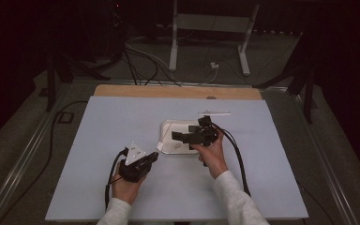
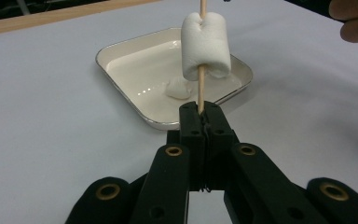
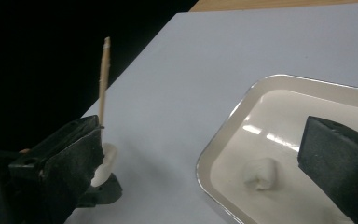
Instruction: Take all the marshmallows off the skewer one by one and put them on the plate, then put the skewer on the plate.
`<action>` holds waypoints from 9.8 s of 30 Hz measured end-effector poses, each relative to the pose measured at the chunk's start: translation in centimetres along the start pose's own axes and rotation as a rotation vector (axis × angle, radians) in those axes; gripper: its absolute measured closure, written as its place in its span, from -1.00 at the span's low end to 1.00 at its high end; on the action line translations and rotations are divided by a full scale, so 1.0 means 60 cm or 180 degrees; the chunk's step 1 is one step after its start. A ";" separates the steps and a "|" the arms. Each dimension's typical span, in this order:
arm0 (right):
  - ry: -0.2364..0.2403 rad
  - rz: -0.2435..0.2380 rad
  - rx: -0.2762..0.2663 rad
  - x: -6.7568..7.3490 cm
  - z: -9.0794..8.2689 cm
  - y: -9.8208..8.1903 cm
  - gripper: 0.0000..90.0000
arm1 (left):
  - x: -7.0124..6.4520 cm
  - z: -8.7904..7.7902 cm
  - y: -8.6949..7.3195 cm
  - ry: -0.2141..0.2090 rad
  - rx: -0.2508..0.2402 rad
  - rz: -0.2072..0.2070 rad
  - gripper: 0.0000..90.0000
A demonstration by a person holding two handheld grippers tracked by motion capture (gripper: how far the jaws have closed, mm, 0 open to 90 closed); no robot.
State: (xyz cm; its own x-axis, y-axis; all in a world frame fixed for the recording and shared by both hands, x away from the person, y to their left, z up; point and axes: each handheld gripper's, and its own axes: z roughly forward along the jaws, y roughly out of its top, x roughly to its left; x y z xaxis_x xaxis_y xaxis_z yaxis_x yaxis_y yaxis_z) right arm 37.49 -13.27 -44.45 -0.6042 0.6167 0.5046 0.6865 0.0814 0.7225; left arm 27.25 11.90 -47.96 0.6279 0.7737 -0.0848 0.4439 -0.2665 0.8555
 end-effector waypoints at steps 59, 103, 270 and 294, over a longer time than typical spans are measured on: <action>0.0773 0.0234 0.0279 0.049 0.034 -0.027 0.79 | -0.013 0.001 0.007 -0.0064 -0.0072 0.0084 1.00; 0.0576 0.0709 -0.0580 -0.023 -0.067 0.040 0.83 | -0.006 0.008 -0.027 0.0073 0.0253 0.0406 1.00; -0.0982 -0.0936 -0.0494 -0.060 -0.240 -0.156 -1.00 | 0.106 -0.166 -0.028 0.0435 -0.0729 -0.0174 -0.99; -0.1150 -0.0804 -0.0919 -0.092 -0.292 -0.191 -1.00 | 0.116 -0.197 -0.066 0.0609 -0.0849 -0.0186 -0.99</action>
State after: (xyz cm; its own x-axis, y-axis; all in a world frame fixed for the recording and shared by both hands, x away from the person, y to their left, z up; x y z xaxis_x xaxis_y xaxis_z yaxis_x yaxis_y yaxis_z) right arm 25.88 -31.33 -47.21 -0.5234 0.8405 0.1398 0.3674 0.0746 0.9271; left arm 22.33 25.15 -45.91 0.4635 0.8839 -0.0618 0.2767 -0.0781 0.9578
